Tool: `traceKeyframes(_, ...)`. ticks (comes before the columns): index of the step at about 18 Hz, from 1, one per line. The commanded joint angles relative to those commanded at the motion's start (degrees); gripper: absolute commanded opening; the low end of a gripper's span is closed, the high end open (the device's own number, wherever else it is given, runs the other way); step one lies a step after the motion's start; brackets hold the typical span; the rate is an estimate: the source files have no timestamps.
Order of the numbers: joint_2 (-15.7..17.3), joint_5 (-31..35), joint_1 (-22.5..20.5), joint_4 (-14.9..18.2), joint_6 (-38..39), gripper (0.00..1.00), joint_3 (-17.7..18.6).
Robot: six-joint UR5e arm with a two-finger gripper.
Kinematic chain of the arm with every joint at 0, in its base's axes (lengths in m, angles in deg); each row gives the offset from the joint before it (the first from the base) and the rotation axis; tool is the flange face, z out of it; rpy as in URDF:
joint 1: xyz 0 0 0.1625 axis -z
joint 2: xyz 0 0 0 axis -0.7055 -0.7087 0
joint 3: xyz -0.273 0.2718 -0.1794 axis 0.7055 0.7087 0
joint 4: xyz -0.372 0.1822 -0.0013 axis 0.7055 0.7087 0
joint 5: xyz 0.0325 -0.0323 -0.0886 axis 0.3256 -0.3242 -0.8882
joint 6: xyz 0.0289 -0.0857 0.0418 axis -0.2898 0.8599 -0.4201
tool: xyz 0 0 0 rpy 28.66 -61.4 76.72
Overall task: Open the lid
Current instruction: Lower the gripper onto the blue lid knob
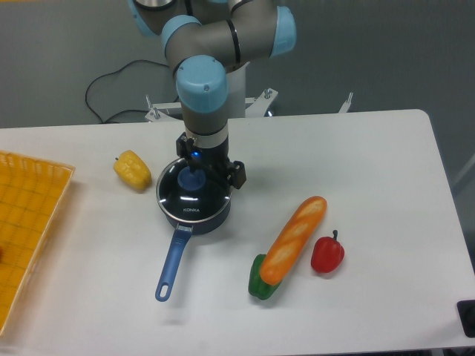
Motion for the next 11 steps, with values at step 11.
traceKeyframes(11,-0.53,0.09,2.11,-0.53,2.82,1.00,1.32)
